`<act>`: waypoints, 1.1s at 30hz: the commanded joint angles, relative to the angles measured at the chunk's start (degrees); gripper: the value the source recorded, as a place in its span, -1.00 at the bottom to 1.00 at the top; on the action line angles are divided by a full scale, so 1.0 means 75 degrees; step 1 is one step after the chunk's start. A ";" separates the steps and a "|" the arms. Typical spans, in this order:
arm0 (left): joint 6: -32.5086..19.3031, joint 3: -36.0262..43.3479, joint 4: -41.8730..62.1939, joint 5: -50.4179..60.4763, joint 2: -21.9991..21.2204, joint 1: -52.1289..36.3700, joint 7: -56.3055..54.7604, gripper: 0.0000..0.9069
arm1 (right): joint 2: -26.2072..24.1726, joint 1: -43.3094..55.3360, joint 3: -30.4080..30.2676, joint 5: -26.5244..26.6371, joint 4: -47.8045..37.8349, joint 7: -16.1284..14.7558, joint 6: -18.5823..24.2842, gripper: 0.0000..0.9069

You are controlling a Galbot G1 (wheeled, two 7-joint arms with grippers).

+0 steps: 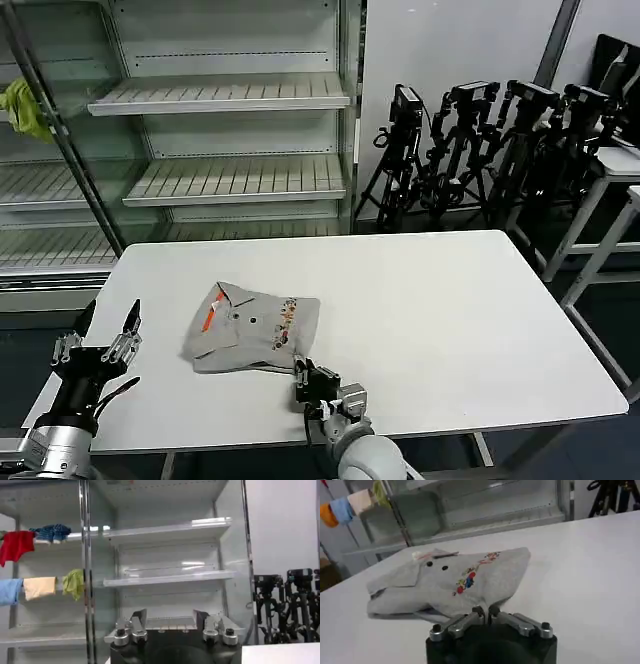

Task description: Fold and organize the clothes.

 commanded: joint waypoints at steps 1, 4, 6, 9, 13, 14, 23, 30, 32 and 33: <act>0.0006 0.0148 -0.0036 0.0022 -0.0027 -0.0049 -0.0005 0.47 | -0.0769 -0.0348 0.0648 0.0090 0.0696 0.0011 -0.0021 -1.00; 0.0010 0.0294 -0.0050 0.0054 -0.0072 -0.0090 -0.0006 0.47 | -0.1223 -0.0530 0.0985 0.0212 0.1027 0.0019 -0.0030 -1.00; 0.0010 0.0416 -0.0050 0.0096 -0.0107 -0.0120 0.0000 0.47 | -0.1518 -0.0660 0.1245 0.0296 0.1215 0.0030 -0.0038 -1.00; 0.0011 0.0534 -0.0054 0.0142 -0.0146 -0.0155 0.0005 0.47 | -0.1918 -0.0777 0.1505 0.0362 0.1442 0.0060 -0.0036 -1.00; 0.0023 0.0639 -0.0081 0.0148 -0.0184 -0.0210 0.0012 0.44 | -0.2493 -0.0940 0.1802 0.0394 0.1717 0.0126 -0.0013 -1.00; 0.0022 0.0659 -0.0084 0.0147 -0.0190 -0.0218 0.0012 0.44 | -0.2594 -0.0963 0.1838 0.0409 0.1756 0.0143 -0.0015 -1.00; -0.0005 0.0656 -0.0126 0.0105 -0.0163 -0.0205 0.0027 0.42 | -0.3056 -0.1010 0.1974 0.0375 0.1847 0.0276 -0.0018 -1.00; 0.0010 0.0690 -0.0223 0.0048 -0.0155 -0.0164 0.0037 0.42 | -0.3272 -0.1004 0.1976 -0.0103 0.1794 0.0435 -0.0173 1.00; 0.0081 0.0732 -0.0256 -0.0083 -0.0153 -0.0168 0.0031 0.42 | -0.3348 -0.0990 0.1991 -0.0167 0.1794 0.0460 -0.0256 1.00; 0.0157 0.0755 -0.0290 -0.0202 -0.0149 -0.0173 0.0022 0.42 | -0.3421 -0.0986 0.2011 -0.0256 0.1794 0.0456 -0.0370 1.00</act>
